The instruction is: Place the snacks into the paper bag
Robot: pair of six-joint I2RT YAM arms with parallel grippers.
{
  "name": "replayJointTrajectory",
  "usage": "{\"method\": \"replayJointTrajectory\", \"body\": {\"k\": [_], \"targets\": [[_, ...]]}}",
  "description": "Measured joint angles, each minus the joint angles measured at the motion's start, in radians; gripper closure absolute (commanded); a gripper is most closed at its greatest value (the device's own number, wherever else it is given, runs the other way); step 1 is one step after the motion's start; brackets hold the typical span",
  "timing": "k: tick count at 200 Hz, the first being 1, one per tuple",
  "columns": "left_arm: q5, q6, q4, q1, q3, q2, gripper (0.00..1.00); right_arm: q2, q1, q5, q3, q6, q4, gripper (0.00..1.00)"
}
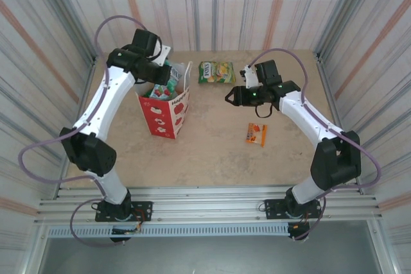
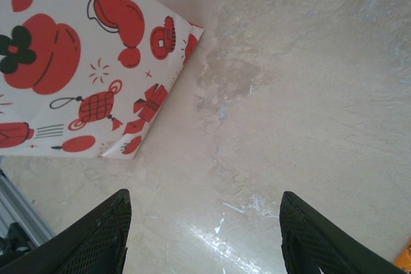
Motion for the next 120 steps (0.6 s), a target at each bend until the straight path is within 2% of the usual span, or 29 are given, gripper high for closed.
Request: {"method": "replayJointTrajectory", "body": {"k": [24, 48, 58, 120], "targets": [[-0.029, 0.004, -0.026, -0.003, 0.002, 0.040, 0.81, 0.016, 0.001, 0.000, 0.006, 0.017, -0.003, 0.38], [-0.050, 0.014, -0.056, -0.003, 0.016, 0.063, 0.56, 0.043, 0.001, 0.005, 0.029, 0.035, -0.002, 0.37], [-0.051, 0.006, -0.061, -0.003, 0.019, 0.063, 0.49, 0.055, 0.001, 0.008, 0.041, 0.045, -0.003, 0.37], [0.018, -0.002, 0.018, -0.003, 0.029, -0.016, 0.36, 0.221, -0.025, 0.053, 0.211, 0.159, 0.005, 0.37]]}}
